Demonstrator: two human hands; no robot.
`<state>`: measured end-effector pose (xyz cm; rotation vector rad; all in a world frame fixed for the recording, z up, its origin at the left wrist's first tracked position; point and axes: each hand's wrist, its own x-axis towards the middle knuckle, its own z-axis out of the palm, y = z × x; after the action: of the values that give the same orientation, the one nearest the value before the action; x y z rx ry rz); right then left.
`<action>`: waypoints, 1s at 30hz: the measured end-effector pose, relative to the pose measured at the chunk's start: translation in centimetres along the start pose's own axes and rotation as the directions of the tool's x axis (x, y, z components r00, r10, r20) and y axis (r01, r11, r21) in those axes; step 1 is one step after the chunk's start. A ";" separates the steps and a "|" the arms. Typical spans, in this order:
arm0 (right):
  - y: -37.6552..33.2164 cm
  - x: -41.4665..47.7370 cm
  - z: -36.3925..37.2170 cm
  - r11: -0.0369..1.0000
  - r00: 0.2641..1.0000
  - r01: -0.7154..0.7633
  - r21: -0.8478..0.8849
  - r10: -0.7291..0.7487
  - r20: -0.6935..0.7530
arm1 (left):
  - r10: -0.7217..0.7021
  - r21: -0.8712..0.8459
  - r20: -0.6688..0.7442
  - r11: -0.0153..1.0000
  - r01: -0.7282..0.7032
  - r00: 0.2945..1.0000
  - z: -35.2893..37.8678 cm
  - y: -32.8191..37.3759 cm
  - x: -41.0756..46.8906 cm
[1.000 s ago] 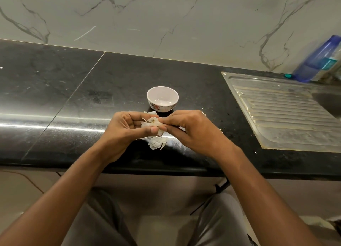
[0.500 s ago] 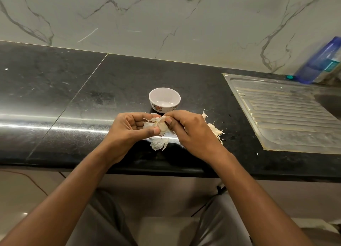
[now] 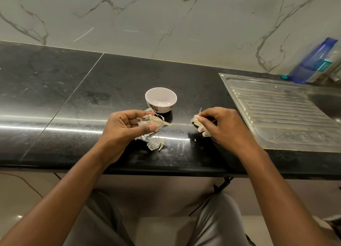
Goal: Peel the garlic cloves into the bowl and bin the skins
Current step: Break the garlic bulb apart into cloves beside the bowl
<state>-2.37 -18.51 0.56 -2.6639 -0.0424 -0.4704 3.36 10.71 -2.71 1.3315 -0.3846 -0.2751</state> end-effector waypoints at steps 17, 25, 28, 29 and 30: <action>-1.1 -0.6 -0.2 0.993 0.997 0.062 0.099 -0.058 -0.042 | -0.005 0.035 -0.034 0.999 0.006 0.999 0.3 0.0 0.0; -6.1 0.5 2.7 0.924 0.938 0.267 0.272 -0.314 0.146 | 0.015 0.067 -0.023 0.998 -0.013 1.000 0.3 0.1 -0.1; -6.6 1.0 3.2 0.914 0.930 0.296 0.277 -0.342 0.136 | 0.026 0.062 -0.017 0.998 -0.025 1.000 0.1 0.0 0.0; -6.6 1.1 3.3 0.915 0.933 0.289 0.282 -0.335 0.128 | 0.027 0.059 -0.019 0.998 -0.026 0.999 0.1 -0.1 0.0; -6.6 1.2 3.4 0.914 0.939 0.280 0.294 -0.324 0.115 | 0.029 0.054 -0.020 0.998 -0.028 0.999 0.0 -0.1 0.0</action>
<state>-0.82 -11.19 0.75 -2.4199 -0.5390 -0.3135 3.39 10.61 -2.83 1.3795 -0.3954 -0.2287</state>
